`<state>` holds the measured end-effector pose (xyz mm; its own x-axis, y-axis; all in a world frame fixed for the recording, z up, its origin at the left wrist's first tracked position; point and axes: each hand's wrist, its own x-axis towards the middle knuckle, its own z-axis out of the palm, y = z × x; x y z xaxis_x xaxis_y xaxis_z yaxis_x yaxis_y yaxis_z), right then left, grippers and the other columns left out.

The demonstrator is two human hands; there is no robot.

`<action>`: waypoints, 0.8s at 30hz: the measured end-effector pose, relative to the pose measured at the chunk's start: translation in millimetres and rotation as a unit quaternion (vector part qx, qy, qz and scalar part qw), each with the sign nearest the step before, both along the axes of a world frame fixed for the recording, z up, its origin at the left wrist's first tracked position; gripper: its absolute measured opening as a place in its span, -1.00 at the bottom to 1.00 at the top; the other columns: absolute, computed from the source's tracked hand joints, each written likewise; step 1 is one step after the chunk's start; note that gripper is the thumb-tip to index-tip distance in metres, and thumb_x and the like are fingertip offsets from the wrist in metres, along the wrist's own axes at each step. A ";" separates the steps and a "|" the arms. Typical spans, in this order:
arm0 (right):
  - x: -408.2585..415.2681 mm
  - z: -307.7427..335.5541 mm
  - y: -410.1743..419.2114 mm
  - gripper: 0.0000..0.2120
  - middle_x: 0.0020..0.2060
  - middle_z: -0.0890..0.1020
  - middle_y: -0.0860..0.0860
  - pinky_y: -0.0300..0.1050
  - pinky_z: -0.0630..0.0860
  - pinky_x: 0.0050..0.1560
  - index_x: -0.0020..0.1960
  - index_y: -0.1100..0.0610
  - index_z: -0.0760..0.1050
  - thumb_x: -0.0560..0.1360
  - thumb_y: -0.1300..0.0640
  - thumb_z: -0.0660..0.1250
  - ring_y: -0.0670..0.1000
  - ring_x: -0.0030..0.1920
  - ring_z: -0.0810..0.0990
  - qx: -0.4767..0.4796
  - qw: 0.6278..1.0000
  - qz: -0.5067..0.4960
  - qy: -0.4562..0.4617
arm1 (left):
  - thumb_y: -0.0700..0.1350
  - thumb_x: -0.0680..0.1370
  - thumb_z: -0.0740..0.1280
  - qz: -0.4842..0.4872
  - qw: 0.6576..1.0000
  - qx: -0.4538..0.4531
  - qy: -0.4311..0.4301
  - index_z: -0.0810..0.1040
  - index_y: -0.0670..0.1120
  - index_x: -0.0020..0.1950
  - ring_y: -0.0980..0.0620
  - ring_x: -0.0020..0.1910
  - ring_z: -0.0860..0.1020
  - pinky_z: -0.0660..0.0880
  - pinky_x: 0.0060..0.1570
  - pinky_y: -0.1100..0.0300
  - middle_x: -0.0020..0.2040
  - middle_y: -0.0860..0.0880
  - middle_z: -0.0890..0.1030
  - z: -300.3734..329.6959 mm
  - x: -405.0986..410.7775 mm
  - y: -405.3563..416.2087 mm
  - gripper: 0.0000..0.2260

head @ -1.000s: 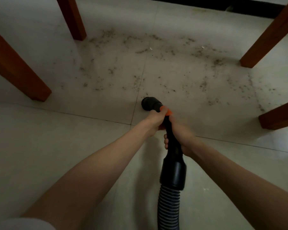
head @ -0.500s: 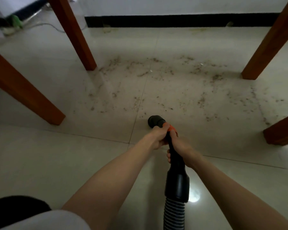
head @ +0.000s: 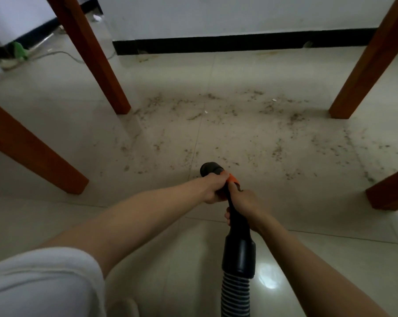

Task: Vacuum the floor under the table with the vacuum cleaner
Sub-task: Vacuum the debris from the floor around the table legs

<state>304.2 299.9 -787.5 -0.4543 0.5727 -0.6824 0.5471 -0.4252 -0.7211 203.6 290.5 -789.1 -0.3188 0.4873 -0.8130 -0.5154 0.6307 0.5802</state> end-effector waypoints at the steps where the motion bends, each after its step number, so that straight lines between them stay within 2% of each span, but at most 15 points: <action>1: 0.2 1.5 -0.5 -0.54 -0.49 0.50 0.17 -0.21 0.45 -0.57 -0.01 0.33 0.43 0.64 -0.09 0.07 0.04 -0.60 0.48 0.003 1.000 0.005 -0.003 | -0.03 0.65 0.13 -0.003 1.000 0.001 0.001 0.19 -0.25 0.45 -0.15 0.28 0.45 0.45 0.08 0.09 0.34 -0.21 0.41 -0.2 -1.6 0.1 -0.55; 5: -3.3 5.0 0.9 -0.55 -0.48 0.53 0.15 -0.17 0.48 -0.51 0.04 0.31 0.43 0.64 -0.10 0.07 0.05 -0.55 0.51 0.016 0.999 0.025 -0.024 | -0.01 0.64 0.14 -0.001 0.999 0.034 -0.017 0.20 -0.27 0.44 -0.16 0.26 0.46 0.47 0.07 0.08 0.33 -0.23 0.41 -11.8 -10.5 -0.2 -0.53; 9: -10.9 7.1 4.4 -0.59 -0.47 0.49 0.16 -0.22 0.43 -0.57 0.02 0.32 0.41 0.64 -0.06 0.10 0.02 -0.61 0.47 0.013 0.999 0.015 -0.031 | -0.01 0.62 0.20 0.018 0.996 0.073 -0.045 0.31 -0.31 0.36 -0.12 0.08 0.52 0.49 0.03 0.08 0.18 -0.20 0.50 -34.7 -21.3 -0.8 -0.55; 12: -17.9 3.8 4.6 -0.58 -0.47 0.50 0.16 -0.23 0.43 -0.57 0.01 0.32 0.42 0.64 -0.07 0.10 0.02 -0.60 0.48 0.019 0.999 0.012 -0.050 | -0.02 0.62 0.20 0.020 0.994 0.090 -0.060 0.43 -0.28 0.14 -0.08 -0.05 0.53 0.51 0.05 0.07 -0.06 -0.13 0.52 -43.6 -27.4 -0.2 -0.68; 14: -23.0 -0.3 4.5 -0.57 -0.47 0.51 0.16 -0.21 0.45 -0.56 -0.02 0.31 0.42 0.63 -0.08 0.10 0.03 -0.60 0.48 0.026 0.998 0.006 -0.061 | -0.02 0.62 0.19 0.025 0.991 0.104 -0.086 0.46 -0.26 -0.06 -0.05 -0.14 0.52 0.51 -0.04 0.10 -0.12 -0.13 0.52 -44.9 -29.0 -0.9 -0.71; 16: -28.1 -3.0 4.8 -0.56 -0.47 0.51 0.16 -0.21 0.45 -0.56 -0.01 0.33 0.43 0.63 -0.08 0.11 0.02 -0.60 0.49 0.026 0.998 0.000 -0.065 | -0.01 0.62 0.17 0.033 0.984 0.127 -0.118 0.47 -0.22 -0.14 -0.02 -0.15 0.51 0.49 -0.05 0.14 -0.14 -0.12 0.52 -45.5 -29.3 -3.2 -0.70; 21: -34.9 -4.2 4.4 -0.56 -0.54 0.48 0.11 -0.20 0.45 -0.56 -0.02 0.33 0.44 0.62 -0.08 0.13 0.02 -0.59 0.47 -0.030 0.999 -0.014 -0.043 | -0.04 0.63 0.18 0.065 0.978 0.155 -0.125 0.47 -0.21 -0.20 -0.02 -0.17 0.51 0.49 -0.03 0.12 -0.17 -0.11 0.52 -55.9 -33.9 -6.8 -0.70; 24: -32.1 -1.9 2.5 -0.57 -0.53 0.46 0.10 -0.22 0.43 -0.58 -0.05 0.29 0.41 0.62 -0.10 0.13 0.01 -0.60 0.45 -0.075 0.996 0.001 -0.039 | -0.03 0.61 0.23 0.071 0.982 0.143 -0.105 0.51 -0.18 -0.17 -0.02 -0.19 0.53 0.52 -0.22 0.19 -0.19 -0.11 0.54 -62.4 -34.5 -13.6 -0.74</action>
